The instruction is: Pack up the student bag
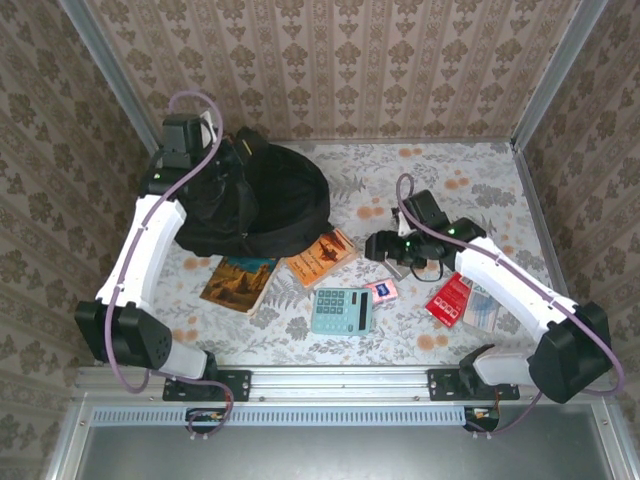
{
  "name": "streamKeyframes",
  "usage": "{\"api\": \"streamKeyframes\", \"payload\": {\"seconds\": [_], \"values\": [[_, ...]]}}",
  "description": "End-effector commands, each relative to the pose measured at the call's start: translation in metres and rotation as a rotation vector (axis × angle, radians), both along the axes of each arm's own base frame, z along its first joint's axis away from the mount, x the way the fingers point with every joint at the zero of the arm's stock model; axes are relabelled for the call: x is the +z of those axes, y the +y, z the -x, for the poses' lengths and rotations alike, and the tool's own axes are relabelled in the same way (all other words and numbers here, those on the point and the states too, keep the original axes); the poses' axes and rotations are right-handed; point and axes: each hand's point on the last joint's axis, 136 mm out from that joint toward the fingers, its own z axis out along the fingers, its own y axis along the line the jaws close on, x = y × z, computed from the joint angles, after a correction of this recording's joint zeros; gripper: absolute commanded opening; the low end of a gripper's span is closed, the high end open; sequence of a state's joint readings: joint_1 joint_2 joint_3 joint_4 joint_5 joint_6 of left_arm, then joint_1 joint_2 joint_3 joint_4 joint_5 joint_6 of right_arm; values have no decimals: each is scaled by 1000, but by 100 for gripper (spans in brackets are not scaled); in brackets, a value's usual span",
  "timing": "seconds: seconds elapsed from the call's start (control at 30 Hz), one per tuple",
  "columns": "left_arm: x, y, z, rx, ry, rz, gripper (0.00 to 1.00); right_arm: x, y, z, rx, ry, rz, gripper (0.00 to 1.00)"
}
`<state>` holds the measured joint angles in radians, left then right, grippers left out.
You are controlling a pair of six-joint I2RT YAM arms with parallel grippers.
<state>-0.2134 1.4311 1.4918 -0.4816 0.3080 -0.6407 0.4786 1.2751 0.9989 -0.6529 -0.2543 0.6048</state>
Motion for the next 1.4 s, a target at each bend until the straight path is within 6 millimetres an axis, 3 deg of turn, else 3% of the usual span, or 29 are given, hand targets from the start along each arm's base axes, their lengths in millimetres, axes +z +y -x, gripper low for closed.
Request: {"api": "streamKeyframes", "payload": {"seconds": [0.0,0.17,0.33,0.53,0.93,1.13,1.27,1.37], "values": [[8,-12,13,-39,-18,55,0,-9,17,35,39,100,-136,77],[-1,-41,19,-121,6,74,0,-47,15,62,21,198,-128,75],[-5,-65,20,-187,6,59,0,-73,26,81,72,247,-133,70],[1,-86,21,-266,-15,102,0,-89,36,84,81,257,-177,62],[7,-84,31,-299,-56,69,0,-126,46,77,90,297,-167,49],[3,-82,30,-296,-50,57,0,-123,47,80,92,283,-188,18],[5,-81,29,-292,-54,53,0,-108,41,82,96,242,-183,7],[6,-80,28,-290,-51,52,0,-96,36,85,102,219,-170,7]]}}
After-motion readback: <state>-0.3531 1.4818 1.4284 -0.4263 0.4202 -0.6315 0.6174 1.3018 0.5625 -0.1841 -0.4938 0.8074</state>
